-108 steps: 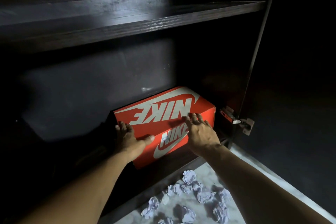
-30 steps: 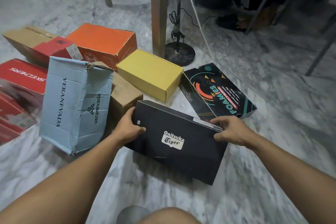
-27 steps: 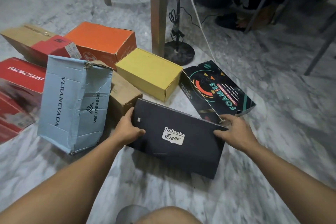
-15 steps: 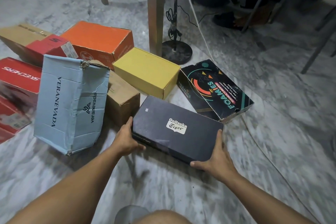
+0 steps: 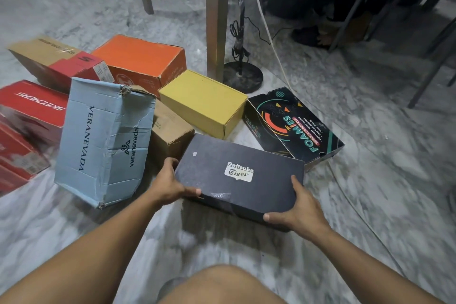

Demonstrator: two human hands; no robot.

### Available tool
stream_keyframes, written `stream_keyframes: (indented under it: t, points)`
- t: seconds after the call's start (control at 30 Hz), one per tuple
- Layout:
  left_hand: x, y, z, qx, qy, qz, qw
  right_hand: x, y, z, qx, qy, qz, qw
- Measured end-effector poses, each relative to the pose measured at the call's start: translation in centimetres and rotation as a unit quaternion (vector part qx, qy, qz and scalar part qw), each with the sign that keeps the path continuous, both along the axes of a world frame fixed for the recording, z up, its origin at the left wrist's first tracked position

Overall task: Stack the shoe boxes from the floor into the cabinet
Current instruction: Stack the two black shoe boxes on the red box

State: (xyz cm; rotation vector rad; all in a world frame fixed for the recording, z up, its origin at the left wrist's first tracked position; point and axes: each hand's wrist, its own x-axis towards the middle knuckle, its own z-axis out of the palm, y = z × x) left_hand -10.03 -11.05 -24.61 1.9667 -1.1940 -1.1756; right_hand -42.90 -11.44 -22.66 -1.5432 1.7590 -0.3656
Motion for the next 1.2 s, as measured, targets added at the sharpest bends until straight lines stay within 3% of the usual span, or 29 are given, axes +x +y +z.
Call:
stream_keyframes:
  t: [0.37,0.83,1.2]
  points:
    - [-0.1,1.3,8.4,-0.065,0.067,-0.044,0.995,-1.1,-0.8,8.2,0.018,0.0,0.029,0.999]
    - [4.2,6.3,19.7,-0.128,0.01,-0.002,0.992,3.6,-1.8,18.9,-0.074,0.002,0.142,0.987]
    - [13.2,15.6,26.6,-0.131,-0.063,0.095,0.985,16.4,-0.2,26.0,-0.096,-0.023,0.278,0.956]
